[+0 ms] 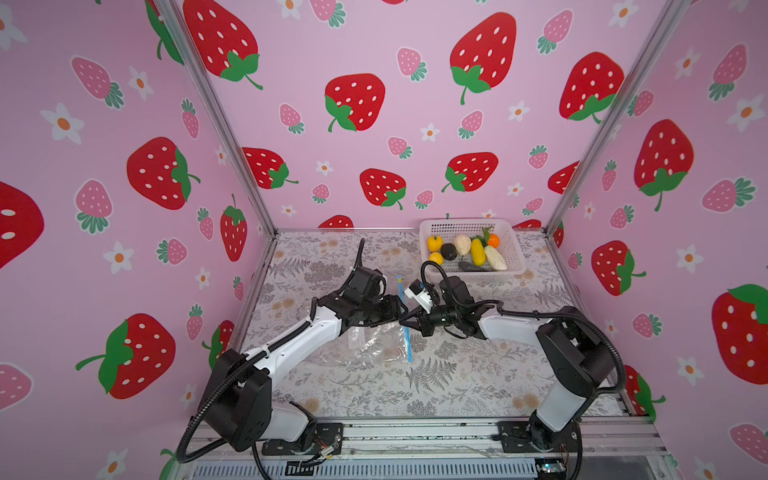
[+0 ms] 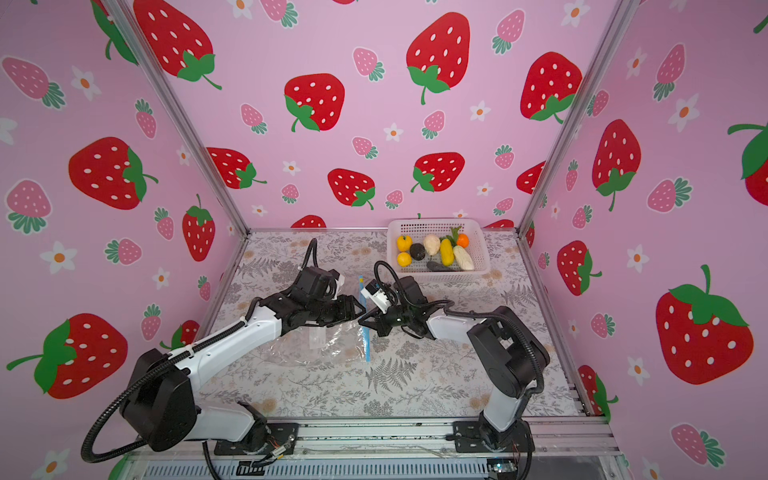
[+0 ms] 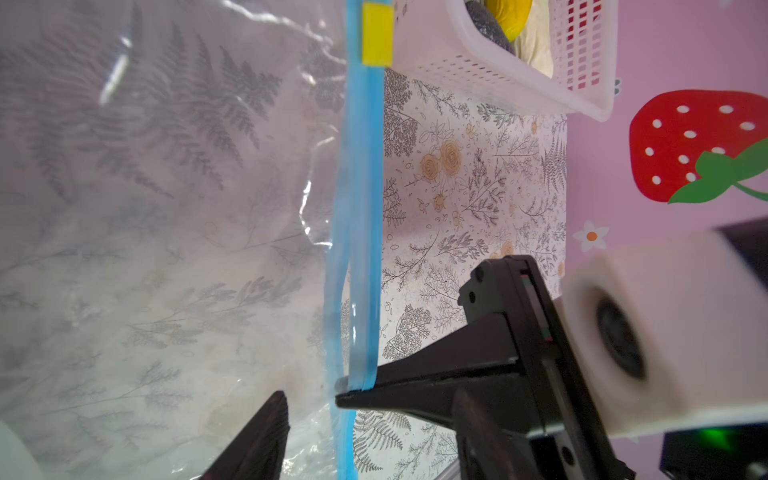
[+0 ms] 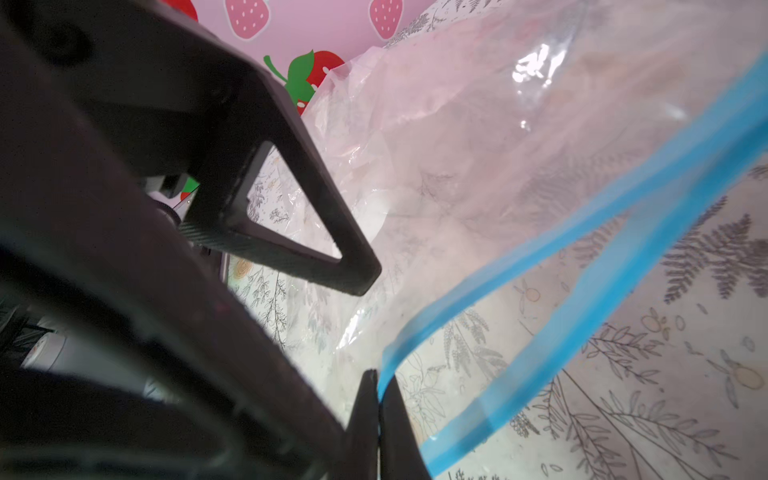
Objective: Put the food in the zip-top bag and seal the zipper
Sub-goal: 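Lift the bag's zipper edges apart with both grippers to open it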
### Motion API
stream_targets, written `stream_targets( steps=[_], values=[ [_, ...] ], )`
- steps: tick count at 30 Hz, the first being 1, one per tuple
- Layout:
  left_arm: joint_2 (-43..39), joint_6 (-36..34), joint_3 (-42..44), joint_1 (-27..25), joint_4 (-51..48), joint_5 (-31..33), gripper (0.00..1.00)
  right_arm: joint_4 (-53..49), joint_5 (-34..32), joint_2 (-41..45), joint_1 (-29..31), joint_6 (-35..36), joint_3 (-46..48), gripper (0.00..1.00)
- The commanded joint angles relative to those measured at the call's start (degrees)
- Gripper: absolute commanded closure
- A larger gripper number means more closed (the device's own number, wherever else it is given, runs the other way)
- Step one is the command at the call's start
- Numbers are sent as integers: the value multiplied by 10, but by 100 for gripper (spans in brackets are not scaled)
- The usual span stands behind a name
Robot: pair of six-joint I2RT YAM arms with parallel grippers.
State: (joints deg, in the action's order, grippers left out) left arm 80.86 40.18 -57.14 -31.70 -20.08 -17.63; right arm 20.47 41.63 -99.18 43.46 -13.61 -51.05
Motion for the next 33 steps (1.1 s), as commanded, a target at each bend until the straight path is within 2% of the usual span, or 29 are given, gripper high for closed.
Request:
stream_targets(
  steps=[1, 3, 8, 12, 18, 27, 33],
  values=[
    [19, -16, -30, -9, -25, 42, 39, -3, -53, -15, -2, -48, -17, 100],
    [26, -14, -31, -11, -19, 42, 41, -6, -71, -19, -1, -68, -20, 100],
    [40, -10, -35, -13, -8, 48, 48, -10, -109, -18, 16, -67, -22, 100],
    [48, -11, -42, -16, -4, 57, 49, 1, -124, -17, 29, -69, -23, 100],
    [57, -16, -50, -20, -2, 72, 50, 19, -114, -16, 39, -66, -23, 100],
    [64, -25, -57, -27, 0, 94, 58, 44, -87, -14, 44, -68, -18, 100],
    [65, -34, -61, -40, 0, 137, 62, 48, -82, -13, 43, -69, -19, 100]
  ],
)
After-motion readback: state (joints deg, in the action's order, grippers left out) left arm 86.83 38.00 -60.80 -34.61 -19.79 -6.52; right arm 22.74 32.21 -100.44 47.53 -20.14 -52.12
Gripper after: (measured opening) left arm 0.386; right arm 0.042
